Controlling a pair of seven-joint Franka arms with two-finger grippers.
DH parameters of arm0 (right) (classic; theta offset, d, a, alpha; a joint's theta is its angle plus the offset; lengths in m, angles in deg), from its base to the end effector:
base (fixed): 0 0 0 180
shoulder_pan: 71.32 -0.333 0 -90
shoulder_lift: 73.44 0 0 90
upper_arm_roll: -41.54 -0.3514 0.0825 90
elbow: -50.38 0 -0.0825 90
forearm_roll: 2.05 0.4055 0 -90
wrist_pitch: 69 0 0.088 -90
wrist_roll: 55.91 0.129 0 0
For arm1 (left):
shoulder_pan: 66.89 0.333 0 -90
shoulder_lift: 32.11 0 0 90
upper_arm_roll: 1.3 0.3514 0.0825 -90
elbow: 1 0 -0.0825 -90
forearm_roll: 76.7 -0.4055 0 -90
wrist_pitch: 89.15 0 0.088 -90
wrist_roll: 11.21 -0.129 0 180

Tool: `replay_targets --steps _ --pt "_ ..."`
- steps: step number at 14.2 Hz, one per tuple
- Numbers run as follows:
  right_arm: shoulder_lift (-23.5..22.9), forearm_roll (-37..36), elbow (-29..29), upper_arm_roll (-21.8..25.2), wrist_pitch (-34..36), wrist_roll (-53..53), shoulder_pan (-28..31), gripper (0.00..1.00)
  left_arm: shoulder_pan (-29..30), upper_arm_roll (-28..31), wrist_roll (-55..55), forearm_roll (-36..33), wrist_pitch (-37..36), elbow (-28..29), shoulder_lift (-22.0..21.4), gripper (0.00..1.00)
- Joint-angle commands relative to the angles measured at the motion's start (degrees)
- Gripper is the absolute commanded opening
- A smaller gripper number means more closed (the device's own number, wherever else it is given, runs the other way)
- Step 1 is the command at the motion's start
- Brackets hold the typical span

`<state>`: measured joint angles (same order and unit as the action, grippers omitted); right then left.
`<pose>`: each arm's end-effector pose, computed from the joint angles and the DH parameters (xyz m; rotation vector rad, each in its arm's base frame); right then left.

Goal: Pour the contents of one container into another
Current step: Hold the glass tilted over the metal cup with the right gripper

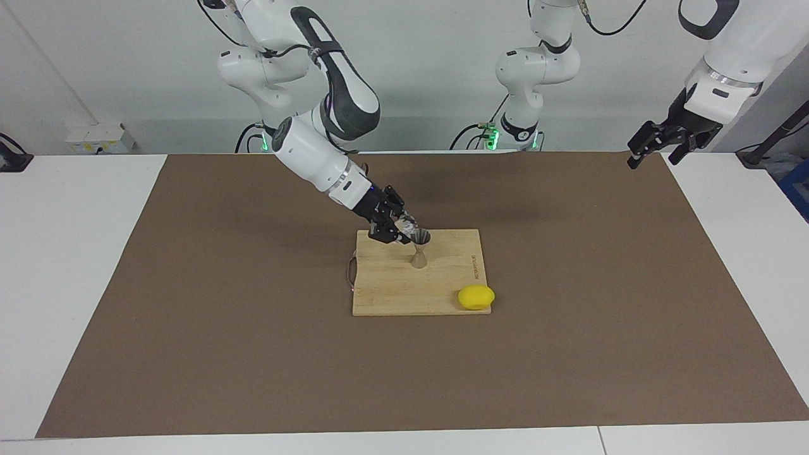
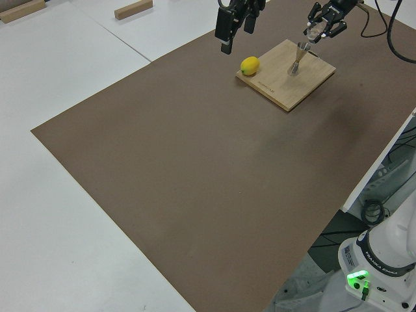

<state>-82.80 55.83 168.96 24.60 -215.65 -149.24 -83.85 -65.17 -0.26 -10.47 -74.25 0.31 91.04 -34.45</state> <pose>0.5544 0.3049 0.3914 -1.9995 -1.5953 -0.8322 0.5602 0.0217 0.6428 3.0966 0.0941 -0.0053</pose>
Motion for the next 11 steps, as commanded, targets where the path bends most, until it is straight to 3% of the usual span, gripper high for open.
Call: replay_targets --steps 1,11 --pt "1.7 -2.5 1.2 0.5 -0.8 3.9 -0.6 0.0 -2.0 0.5 1.2 -1.0 -0.2 -1.8 1.0 1.0" --pt "1.7 -6.8 0.3 0.5 -0.7 8.3 -1.3 0.0 -2.2 0.0 1.2 -1.0 -0.4 -1.9 0.4 1.0"
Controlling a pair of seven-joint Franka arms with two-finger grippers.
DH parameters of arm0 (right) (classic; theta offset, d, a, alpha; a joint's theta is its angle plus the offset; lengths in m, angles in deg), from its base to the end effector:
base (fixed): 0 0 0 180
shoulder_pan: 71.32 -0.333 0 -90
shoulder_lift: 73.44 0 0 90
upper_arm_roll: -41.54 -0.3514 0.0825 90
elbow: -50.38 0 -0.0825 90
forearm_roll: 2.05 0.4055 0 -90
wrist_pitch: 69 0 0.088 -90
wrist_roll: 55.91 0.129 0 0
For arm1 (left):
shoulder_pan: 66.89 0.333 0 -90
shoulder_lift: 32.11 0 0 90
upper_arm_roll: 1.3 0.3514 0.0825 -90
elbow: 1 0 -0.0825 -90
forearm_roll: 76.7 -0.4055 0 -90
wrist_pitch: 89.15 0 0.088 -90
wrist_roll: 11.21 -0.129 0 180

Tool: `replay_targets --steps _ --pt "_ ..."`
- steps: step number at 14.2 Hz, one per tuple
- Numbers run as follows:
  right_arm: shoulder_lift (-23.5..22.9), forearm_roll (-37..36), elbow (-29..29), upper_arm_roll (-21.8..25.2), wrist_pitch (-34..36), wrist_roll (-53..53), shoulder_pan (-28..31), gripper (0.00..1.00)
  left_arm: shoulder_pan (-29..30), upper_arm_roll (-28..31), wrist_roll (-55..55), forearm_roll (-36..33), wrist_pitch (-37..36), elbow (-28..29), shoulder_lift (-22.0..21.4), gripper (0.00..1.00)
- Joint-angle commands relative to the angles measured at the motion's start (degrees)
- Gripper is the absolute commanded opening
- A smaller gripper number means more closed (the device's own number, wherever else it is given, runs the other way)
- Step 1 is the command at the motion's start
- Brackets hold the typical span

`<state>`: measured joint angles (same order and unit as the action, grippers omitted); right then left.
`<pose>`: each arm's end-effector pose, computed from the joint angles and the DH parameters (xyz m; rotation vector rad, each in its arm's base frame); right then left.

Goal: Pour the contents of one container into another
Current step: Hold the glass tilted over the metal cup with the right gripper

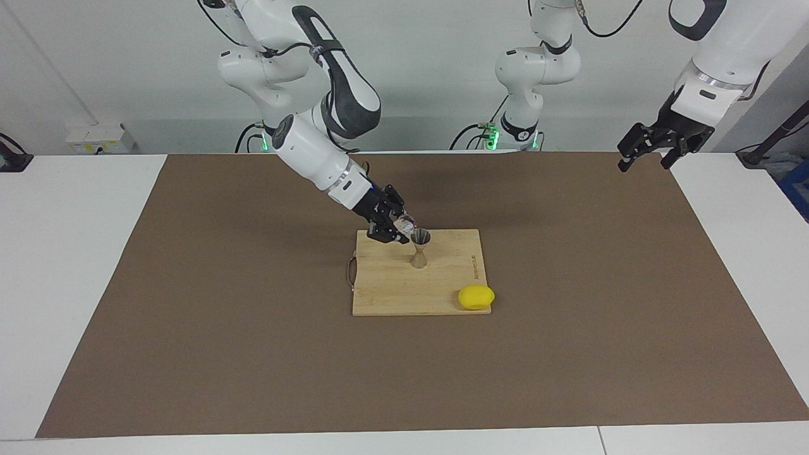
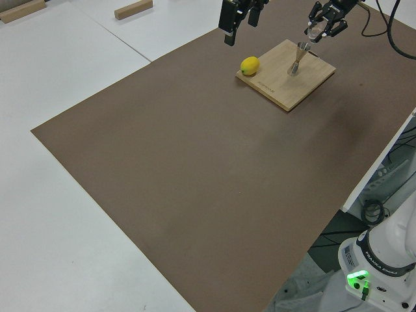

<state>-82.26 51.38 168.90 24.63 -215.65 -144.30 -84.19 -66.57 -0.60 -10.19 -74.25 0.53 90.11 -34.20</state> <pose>0.5525 0.3080 0.3977 -2.0354 -1.6030 -0.7972 0.5631 0.0046 0.6487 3.0979 0.0544 0.0178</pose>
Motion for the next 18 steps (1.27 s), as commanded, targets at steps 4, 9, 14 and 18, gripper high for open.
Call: replay_targets --steps 4,9,14,18 --pt "1.1 -3.2 -0.3 0.5 -0.6 4.2 -1.0 0.0 -0.8 0.3 1.1 -1.0 -0.8 -1.0 0.2 1.0" --pt "1.0 -6.7 -0.9 0.5 0.0 7.4 -1.1 0.0 -0.8 0.2 1.1 -1.0 -0.8 -1.0 0.2 1.0" --pt "1.0 -8.7 -1.7 0.4 0.8 9.2 -1.3 0.0 -0.8 0.1 1.2 -0.9 -0.8 -1.0 0.2 1.0" --pt "0.8 -10.3 -2.3 0.5 1.2 11.2 -1.8 0.0 -0.7 -0.1 1.3 -0.9 -0.7 -1.0 0.2 1.0"
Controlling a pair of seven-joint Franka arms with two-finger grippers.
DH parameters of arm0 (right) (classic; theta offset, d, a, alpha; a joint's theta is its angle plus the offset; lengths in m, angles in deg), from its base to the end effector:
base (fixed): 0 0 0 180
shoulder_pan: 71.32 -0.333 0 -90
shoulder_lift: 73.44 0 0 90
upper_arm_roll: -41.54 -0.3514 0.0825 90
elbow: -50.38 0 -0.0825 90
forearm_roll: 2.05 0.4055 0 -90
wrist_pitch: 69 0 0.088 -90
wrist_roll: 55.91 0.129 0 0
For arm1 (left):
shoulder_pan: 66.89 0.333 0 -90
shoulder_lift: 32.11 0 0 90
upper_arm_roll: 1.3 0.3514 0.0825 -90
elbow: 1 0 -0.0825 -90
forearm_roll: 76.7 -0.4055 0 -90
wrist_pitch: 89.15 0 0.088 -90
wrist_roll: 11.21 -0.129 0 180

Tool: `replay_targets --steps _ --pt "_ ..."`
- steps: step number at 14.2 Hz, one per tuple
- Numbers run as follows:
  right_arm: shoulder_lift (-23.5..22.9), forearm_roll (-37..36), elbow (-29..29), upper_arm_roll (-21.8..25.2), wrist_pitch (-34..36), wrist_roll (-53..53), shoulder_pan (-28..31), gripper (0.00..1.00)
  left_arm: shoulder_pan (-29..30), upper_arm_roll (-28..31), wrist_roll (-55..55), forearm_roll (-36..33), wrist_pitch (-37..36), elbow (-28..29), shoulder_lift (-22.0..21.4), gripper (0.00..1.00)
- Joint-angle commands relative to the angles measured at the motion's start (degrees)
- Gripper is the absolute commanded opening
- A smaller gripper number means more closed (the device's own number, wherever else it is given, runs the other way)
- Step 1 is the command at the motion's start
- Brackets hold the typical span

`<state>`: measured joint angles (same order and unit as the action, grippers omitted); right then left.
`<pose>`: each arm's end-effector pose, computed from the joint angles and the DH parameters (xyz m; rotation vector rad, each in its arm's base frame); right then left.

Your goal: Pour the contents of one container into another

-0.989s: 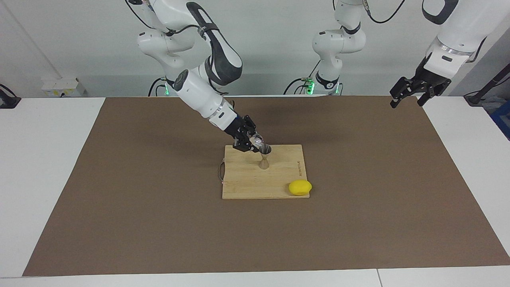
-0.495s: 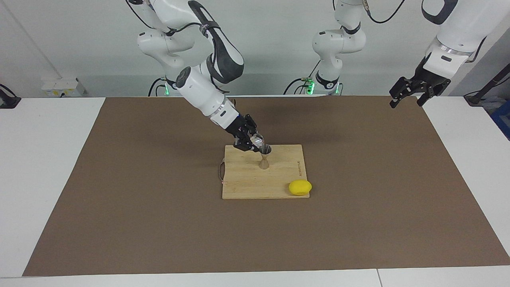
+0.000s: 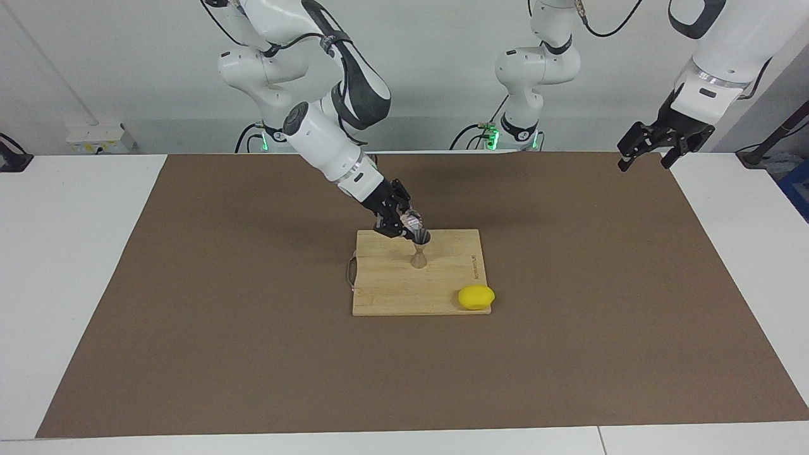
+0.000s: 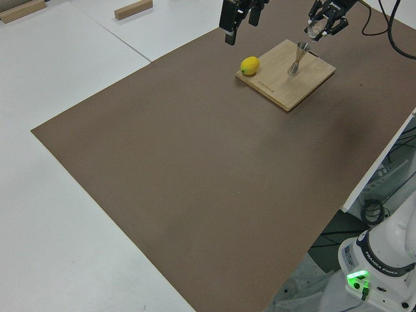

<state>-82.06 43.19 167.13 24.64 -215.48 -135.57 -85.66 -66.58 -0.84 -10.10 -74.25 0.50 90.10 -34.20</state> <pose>0.5512 0.3260 0.4154 -2.0797 -1.6333 -0.7565 0.5631 0.0021 0.6488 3.0981 0.0501 0.0171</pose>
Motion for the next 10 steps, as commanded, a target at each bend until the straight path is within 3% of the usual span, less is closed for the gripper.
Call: replay_targets --steps 1,10 --pt "0.6 -2.2 -0.5 0.5 1.0 2.6 -0.3 0.0 -0.6 0.2 1.2 -0.9 -0.7 -1.0 0.2 1.0" --pt "0.5 -5.6 -0.6 0.5 2.3 5.0 -0.3 0.0 -0.5 0.1 1.2 -0.8 -0.4 -0.9 0.1 1.0"
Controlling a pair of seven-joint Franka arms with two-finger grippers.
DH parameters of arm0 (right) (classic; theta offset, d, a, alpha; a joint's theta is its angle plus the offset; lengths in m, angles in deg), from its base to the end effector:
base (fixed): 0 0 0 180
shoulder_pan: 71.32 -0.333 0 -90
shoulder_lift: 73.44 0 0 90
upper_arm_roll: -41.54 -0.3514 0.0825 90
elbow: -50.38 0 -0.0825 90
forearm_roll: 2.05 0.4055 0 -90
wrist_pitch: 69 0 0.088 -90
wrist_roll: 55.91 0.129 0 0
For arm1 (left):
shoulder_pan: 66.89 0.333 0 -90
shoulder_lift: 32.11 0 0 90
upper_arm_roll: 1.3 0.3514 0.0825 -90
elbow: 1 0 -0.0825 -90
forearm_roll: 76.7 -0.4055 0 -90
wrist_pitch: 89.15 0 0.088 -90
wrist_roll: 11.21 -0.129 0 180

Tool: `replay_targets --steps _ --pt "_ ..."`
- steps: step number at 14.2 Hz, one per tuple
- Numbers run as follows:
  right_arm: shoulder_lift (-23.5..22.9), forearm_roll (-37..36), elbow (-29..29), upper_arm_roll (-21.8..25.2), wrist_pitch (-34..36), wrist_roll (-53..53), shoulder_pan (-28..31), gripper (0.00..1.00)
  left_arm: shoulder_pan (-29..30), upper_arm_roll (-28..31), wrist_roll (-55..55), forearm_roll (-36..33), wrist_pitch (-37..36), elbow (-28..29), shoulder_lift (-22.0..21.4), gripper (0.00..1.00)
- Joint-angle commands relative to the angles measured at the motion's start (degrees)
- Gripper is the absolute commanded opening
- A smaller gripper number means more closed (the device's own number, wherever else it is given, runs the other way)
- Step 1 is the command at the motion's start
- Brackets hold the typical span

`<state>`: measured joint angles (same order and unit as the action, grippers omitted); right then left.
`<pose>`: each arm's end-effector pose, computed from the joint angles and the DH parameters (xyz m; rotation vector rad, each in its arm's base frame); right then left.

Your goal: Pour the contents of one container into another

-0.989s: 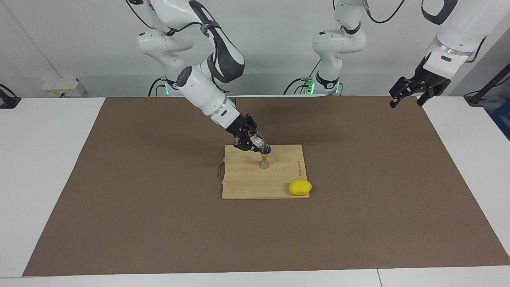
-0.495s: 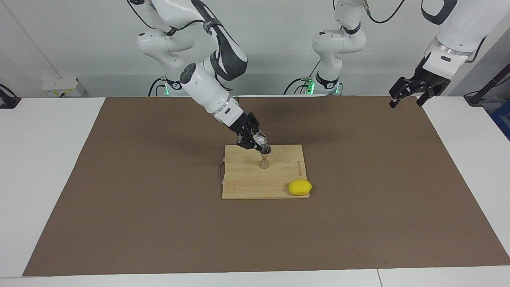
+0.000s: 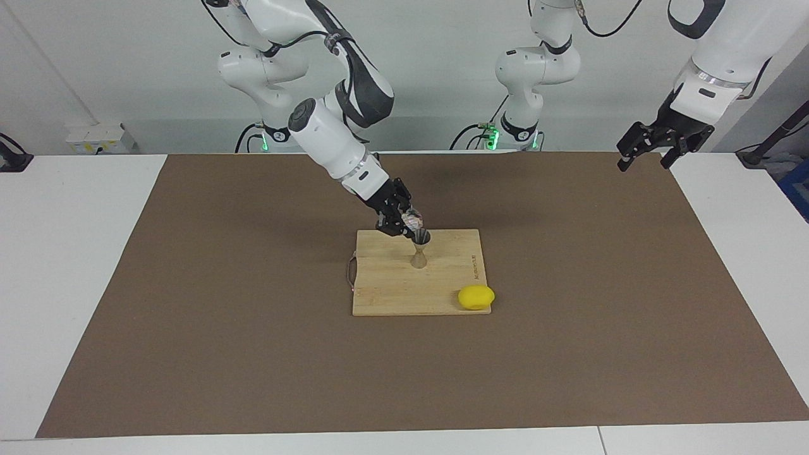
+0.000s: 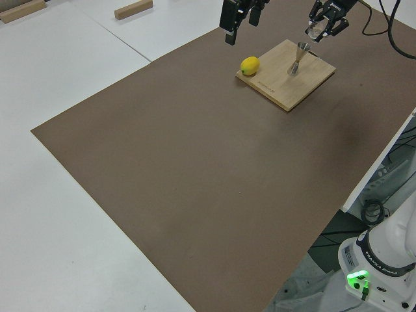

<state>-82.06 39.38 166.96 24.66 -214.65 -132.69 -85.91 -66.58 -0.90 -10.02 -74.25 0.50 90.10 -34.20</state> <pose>0.5489 0.3295 0.4157 -2.0945 -1.6639 -0.7180 0.5631 0.0015 0.6488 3.0981 0.0506 0.0170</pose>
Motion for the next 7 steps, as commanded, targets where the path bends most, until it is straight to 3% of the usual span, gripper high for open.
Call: replay_targets --steps 1,7 --pt "0.6 -2.1 -0.4 0.4 1.4 2.2 -0.1 0.0 -0.5 0.1 1.1 -0.8 -0.4 -0.9 0.1 1.0" --pt "0.6 -3.7 -0.4 0.9 2.0 2.2 -0.1 0.0 -0.5 0.1 1.1 -0.8 -0.3 -0.8 0.1 1.0"
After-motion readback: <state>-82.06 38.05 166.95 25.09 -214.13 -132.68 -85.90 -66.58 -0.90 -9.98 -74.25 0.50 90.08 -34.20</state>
